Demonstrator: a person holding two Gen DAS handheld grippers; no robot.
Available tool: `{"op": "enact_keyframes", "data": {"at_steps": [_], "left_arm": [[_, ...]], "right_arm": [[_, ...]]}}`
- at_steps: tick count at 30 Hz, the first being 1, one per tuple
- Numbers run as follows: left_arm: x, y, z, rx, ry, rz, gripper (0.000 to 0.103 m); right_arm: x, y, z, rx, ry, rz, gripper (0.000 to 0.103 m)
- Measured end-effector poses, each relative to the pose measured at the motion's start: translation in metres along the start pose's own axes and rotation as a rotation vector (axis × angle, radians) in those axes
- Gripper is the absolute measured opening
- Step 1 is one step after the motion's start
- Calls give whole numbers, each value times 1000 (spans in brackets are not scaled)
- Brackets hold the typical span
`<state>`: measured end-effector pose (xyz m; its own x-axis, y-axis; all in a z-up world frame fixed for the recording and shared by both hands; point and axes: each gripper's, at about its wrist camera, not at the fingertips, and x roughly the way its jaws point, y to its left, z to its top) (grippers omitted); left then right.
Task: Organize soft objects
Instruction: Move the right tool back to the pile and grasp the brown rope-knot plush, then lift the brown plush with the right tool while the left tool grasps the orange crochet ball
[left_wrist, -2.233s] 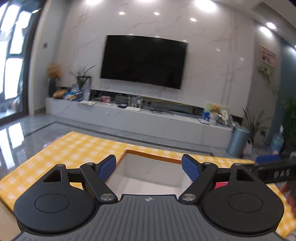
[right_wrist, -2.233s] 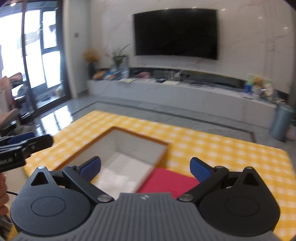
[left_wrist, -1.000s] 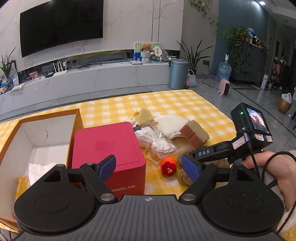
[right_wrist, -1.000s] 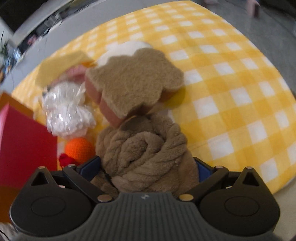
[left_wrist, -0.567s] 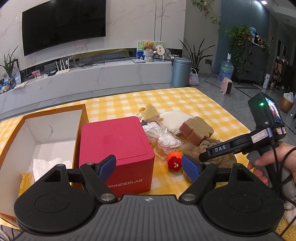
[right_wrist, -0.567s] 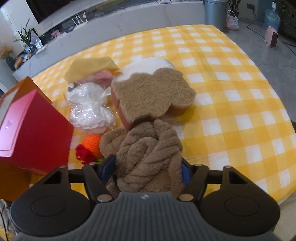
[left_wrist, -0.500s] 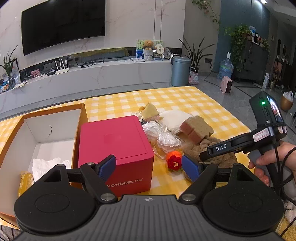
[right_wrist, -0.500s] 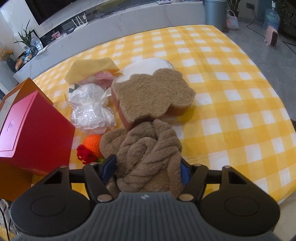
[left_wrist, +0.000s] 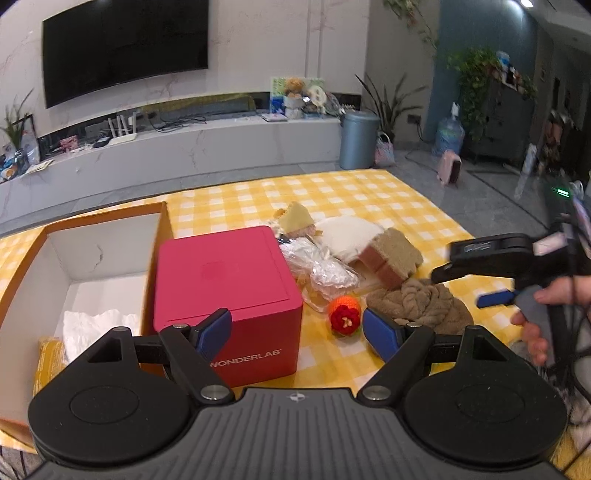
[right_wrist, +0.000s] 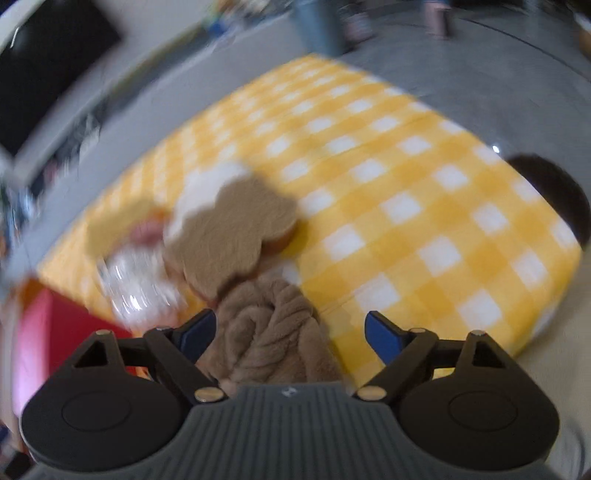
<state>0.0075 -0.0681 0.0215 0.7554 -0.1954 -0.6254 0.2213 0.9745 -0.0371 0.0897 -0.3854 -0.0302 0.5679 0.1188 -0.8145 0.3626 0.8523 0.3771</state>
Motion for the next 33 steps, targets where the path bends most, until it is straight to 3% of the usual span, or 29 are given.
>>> {"op": "enact_keyframes", "data": {"at_steps": [3,7,13,16,20,25,27,28,33], "left_arm": [[-2,2,-6,33,-18,31,95],[-4,9,-13,36,-27,29,95],[-9,27,-20,4,-21,-10,95],[-12,39,-19,-41,-28,-36,95],[-9,51,-20,-82,-15,-36,95],[-4,56,-21,-104,5,-23,95],[-5,56,-22,-107,8,-24,95],[-5,56,-22,-104,7,-23,95],[-6,52,-22,-91,7,-11,95]], "right_arm": [[-21,-8,-17,127,-67,117,88],[-17,4,-39,151,-3,160,80],[11,39,-57,94,70,86,73],[28,45,-61,103,23,-34,62],[46,48,-58,92,-1,-115,62],[54,59,-62,-28,-50,-156,65],[55,62,-66,-84,-63,-172,62],[55,62,-67,-102,-69,-172,56],[44,55,-68,-131,-45,-99,50]]}}
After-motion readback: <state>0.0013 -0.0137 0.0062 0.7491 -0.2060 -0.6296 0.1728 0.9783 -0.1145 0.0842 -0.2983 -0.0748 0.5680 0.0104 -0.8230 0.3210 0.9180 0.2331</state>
